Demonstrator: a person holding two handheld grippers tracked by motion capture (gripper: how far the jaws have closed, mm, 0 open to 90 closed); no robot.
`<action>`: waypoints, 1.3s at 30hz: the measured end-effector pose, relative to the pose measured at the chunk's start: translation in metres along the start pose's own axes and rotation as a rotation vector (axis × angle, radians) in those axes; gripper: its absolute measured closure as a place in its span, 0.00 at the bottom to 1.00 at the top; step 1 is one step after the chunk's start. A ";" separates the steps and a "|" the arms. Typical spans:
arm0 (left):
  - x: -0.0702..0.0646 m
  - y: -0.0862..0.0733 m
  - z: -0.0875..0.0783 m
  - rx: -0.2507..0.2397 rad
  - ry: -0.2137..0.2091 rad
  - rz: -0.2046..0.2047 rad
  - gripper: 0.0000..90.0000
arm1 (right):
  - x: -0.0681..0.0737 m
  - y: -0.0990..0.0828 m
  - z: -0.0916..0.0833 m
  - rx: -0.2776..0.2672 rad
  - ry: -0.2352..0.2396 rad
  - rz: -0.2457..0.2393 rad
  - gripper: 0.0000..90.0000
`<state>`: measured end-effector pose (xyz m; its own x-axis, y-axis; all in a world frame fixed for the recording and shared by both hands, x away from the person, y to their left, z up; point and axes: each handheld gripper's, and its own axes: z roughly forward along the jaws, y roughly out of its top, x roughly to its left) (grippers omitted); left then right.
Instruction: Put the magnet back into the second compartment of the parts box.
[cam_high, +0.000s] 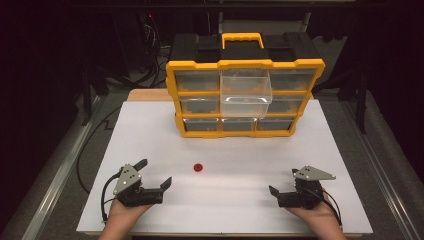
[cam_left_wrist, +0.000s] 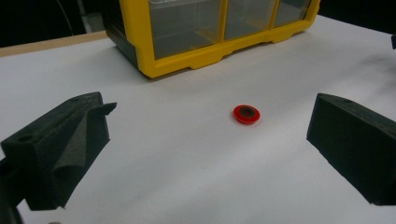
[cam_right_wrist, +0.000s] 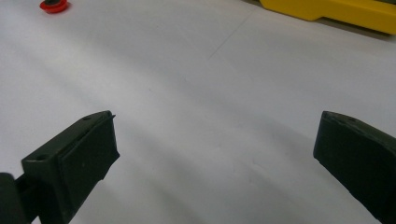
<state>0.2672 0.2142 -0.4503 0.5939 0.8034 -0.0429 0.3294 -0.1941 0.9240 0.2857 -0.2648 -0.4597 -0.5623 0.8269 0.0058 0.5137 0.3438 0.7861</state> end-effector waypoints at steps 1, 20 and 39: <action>0.000 0.000 0.000 0.000 0.004 0.000 0.00 | 0.001 0.001 0.001 -0.001 0.004 -0.005 0.00; 0.000 -0.003 -0.002 -0.038 0.003 0.014 0.00 | 0.018 0.015 0.020 -0.005 0.048 -0.050 0.00; 0.002 -0.002 -0.004 -0.057 0.001 -0.006 0.00 | 0.053 0.037 0.053 -0.046 0.125 -0.104 0.00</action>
<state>0.2647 0.2185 -0.4503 0.5911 0.8052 -0.0477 0.2907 -0.1575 0.9438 0.3089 -0.1843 -0.4624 -0.6883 0.7254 -0.0023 0.4199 0.4010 0.8142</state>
